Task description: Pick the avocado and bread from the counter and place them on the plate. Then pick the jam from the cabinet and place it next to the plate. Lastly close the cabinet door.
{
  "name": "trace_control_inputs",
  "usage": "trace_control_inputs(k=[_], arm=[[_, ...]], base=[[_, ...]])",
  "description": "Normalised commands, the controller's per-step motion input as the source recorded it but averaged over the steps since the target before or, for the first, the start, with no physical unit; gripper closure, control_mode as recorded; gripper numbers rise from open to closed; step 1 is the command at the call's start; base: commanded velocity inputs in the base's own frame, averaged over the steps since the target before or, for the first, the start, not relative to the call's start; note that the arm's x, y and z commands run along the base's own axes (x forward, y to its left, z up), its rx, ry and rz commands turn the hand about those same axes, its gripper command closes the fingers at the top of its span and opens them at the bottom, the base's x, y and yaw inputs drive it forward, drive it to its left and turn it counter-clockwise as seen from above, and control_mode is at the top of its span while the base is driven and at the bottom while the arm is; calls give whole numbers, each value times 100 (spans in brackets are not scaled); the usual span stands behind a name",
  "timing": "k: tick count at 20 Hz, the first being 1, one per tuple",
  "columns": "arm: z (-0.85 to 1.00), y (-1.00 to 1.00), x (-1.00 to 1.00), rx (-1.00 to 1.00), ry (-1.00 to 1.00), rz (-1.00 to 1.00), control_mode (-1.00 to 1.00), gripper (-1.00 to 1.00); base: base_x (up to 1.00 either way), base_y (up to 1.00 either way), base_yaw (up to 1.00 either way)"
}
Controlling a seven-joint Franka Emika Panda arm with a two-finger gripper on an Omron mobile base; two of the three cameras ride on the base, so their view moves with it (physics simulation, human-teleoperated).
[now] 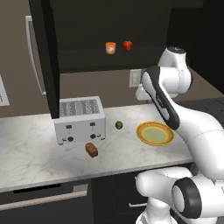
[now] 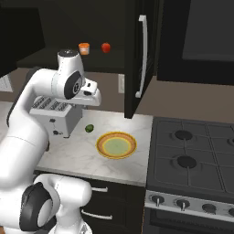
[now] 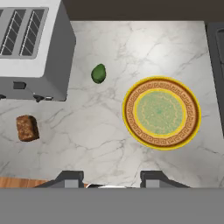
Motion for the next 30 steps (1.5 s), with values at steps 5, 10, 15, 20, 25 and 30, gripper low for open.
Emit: trace_control_inputs(k=[5,10,15,20,25,30], arm=[[-13,0,-5,0,0,0,-100,-100],[-38,0,-16,0,0,0,-100,-100],[-42,1,-30,0,0,3,-100,-100],[-30,-1,-6,0,2,17,-100,-100],[-39,0,3,0,0,38,-100,-100],[-32,0,13,0,-1,40,-100,-100]], base=[[0,0,0],[0,0,0],[0,0,0],[0,0,0],[0,0,0],[0,0,0]])
